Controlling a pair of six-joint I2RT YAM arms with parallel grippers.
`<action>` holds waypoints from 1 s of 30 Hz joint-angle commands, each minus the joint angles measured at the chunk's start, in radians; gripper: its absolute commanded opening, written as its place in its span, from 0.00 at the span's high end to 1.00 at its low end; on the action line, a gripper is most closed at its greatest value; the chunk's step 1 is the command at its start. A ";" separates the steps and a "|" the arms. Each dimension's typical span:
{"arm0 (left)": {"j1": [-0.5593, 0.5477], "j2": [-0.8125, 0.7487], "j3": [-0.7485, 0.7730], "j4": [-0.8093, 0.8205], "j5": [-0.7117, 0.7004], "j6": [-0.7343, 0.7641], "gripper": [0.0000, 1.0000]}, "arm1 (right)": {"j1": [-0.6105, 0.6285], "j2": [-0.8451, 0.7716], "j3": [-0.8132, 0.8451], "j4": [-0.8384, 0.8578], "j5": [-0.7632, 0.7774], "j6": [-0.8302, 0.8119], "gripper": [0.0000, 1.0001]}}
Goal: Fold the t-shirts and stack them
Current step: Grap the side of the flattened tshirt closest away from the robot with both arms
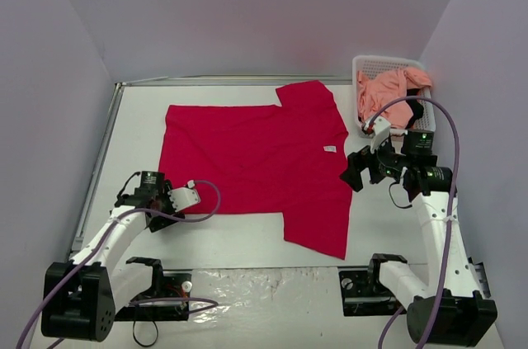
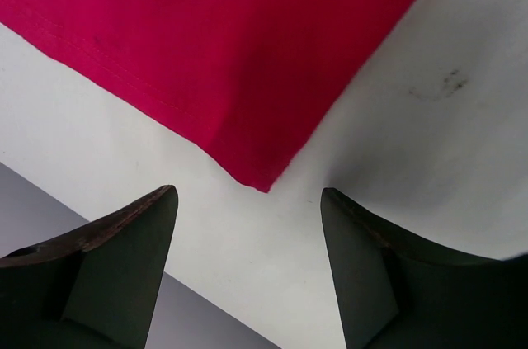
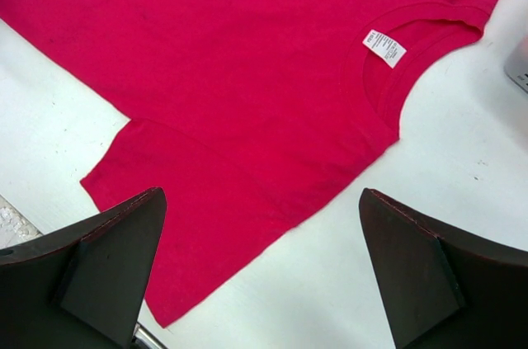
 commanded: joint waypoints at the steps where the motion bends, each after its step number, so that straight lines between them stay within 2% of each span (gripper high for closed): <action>1: 0.007 0.028 -0.003 0.125 -0.061 0.043 0.31 | -0.013 0.002 0.002 0.002 -0.029 -0.004 0.00; 12: 0.015 0.166 -0.014 0.208 -0.097 0.073 0.35 | -0.037 0.010 0.005 0.002 -0.012 -0.004 0.00; 14: 0.016 0.182 -0.014 0.186 -0.083 0.070 0.39 | -0.037 0.024 0.010 -0.001 0.000 -0.003 0.00; 22: 0.016 0.110 0.029 0.039 -0.006 0.047 0.40 | -0.027 0.106 0.025 -0.003 0.010 -0.001 0.00; 25: 0.016 0.059 0.041 -0.015 0.034 0.052 0.60 | -0.022 0.131 0.034 -0.003 0.014 -0.003 0.03; 26: 0.016 0.048 0.043 -0.039 0.040 0.055 0.77 | -0.022 0.134 0.037 -0.003 0.020 -0.001 0.03; 28: 0.015 0.019 0.044 -0.059 0.041 0.055 0.97 | -0.019 0.134 0.045 -0.003 0.039 0.002 0.06; 30: 0.016 0.008 0.055 -0.081 0.048 0.050 0.98 | -0.013 0.136 0.062 -0.003 0.057 0.005 0.08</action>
